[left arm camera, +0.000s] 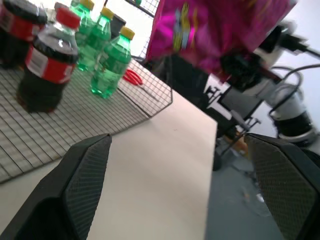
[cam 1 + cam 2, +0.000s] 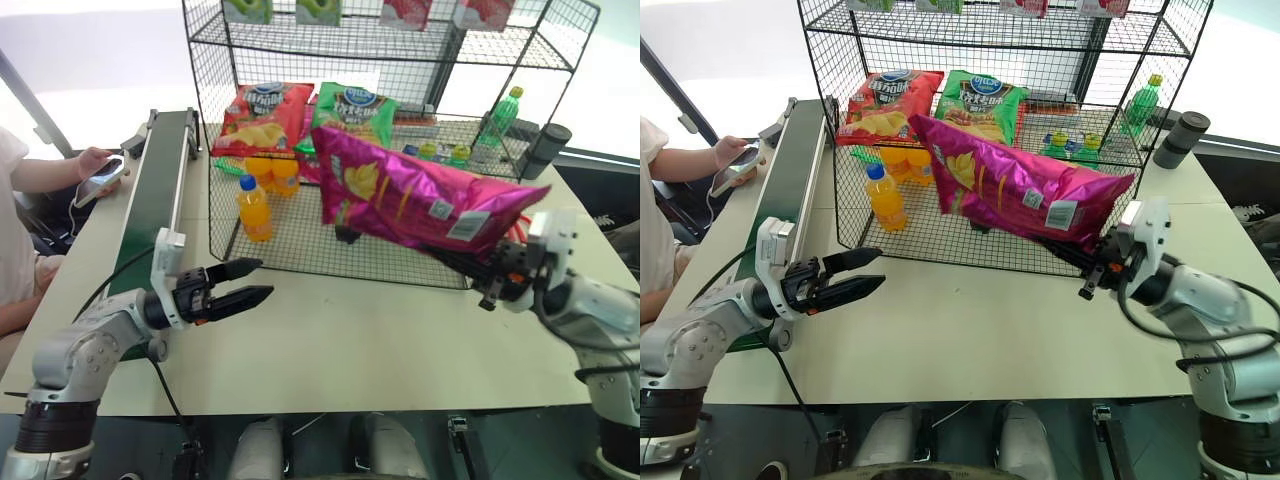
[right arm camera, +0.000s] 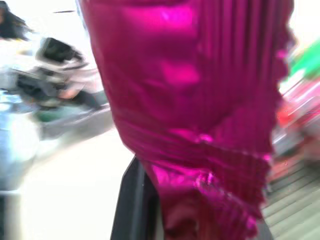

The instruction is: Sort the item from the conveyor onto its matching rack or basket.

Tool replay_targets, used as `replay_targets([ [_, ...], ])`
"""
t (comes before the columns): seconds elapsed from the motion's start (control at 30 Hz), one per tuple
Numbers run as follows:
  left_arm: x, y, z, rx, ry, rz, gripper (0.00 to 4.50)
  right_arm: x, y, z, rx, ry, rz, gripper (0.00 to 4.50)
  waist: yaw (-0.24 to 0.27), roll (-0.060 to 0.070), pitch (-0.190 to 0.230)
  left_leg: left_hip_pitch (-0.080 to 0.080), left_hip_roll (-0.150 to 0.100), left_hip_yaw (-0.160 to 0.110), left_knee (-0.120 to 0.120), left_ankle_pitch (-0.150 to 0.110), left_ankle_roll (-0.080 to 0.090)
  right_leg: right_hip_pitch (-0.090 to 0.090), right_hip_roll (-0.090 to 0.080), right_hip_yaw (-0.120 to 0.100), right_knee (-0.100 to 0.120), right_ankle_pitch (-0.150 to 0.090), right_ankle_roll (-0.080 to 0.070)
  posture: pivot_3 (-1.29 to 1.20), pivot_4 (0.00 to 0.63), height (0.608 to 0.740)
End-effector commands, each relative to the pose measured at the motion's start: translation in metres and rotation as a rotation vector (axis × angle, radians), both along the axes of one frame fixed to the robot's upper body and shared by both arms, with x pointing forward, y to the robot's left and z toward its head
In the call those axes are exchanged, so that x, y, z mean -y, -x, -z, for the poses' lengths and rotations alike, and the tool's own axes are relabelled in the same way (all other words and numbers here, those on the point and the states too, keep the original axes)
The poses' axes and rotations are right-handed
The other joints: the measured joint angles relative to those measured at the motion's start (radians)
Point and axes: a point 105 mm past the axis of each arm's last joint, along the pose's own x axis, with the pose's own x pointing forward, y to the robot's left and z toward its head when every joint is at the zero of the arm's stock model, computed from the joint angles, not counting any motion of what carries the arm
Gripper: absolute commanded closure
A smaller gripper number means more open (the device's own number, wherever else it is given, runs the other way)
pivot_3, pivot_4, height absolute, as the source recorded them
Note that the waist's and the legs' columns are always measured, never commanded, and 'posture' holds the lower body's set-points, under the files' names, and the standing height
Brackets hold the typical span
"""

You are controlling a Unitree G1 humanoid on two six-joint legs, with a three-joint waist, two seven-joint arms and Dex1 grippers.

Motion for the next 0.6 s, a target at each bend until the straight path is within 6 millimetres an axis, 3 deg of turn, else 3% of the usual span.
replay_targets([
  [0.03, 0.004, -0.009, -0.008, 0.117, -0.022, -0.016, 0.0, 0.009, 0.001, -0.056, 0.38, 0.096, 0.165, 4.43, -0.002, 0.001, 0.001, 0.0, 0.0, 0.0, 0.0, 0.0, 0.0, 0.0, 0.0, 0.0, 0.0, 0.0, 0.0, 0.0, 0.15, 0.74],
  [0.1, 0.008, -0.014, -0.01, 0.148, -0.024, -0.012, 0.0, 0.017, -0.003, -0.077, 0.484, 0.114, 0.244, 4.43, -0.001, 0.002, 0.001, 0.0, 0.0, 0.002, 0.0, 0.0, -0.001, -0.001, 0.0, 0.001, 0.0, 0.0, 0.0, 0.0, 0.15, 0.74],
  [0.17, 0.012, -0.024, -0.013, 0.223, -0.061, -0.05, 0.0, 0.027, -0.01, -0.082, 0.592, 0.25, 0.328, 4.43, 0.001, 0.001, 0.001, 0.001, 0.0, 0.001, 0.0, 0.001, -0.001, 0.0, 0.0, 0.0, 0.0, 0.0, 0.0, 0.0, 0.15, 0.74],
  [0.33, 0.022, -0.036, -0.022, 0.316, -0.054, -0.085, 0.0, 0.062, -0.04, -0.076, 0.765, 0.664, 0.581, 4.43, -0.001, -0.001, 0.0, 0.0, -0.002, 0.002, 0.0, 0.001, -0.001, 0.001, -0.001, 0.0, 0.0, 0.0, 0.001, 0.0, 0.15, 0.74],
  [0.43, 0.029, -0.036, -0.029, 0.347, -0.018, -0.1, 0.0, 0.068, -0.05, -0.084, 0.855, 0.727, 0.648, 4.43, -0.005, -0.001, 0.0, 0.001, -0.002, 0.003, 0.0, 0.004, -0.006, 0.0, -0.002, 0.001, 0.0, -0.001, 0.002, 0.0, 0.15, 0.74],
  [0.6, 0.041, -0.033, -0.034, 0.4, 0.003, -0.136, 0.0, 0.073, -0.074, -0.075, 0.861, 0.853, 0.697, 4.43, -0.01, 0.0, 0.001, 0.002, 0.0, 0.003, 0.0, 0.005, -0.009, 0.001, 0.0, 0.001, 0.002, -0.001, 0.002, 0.0, 0.15, 0.74],
])
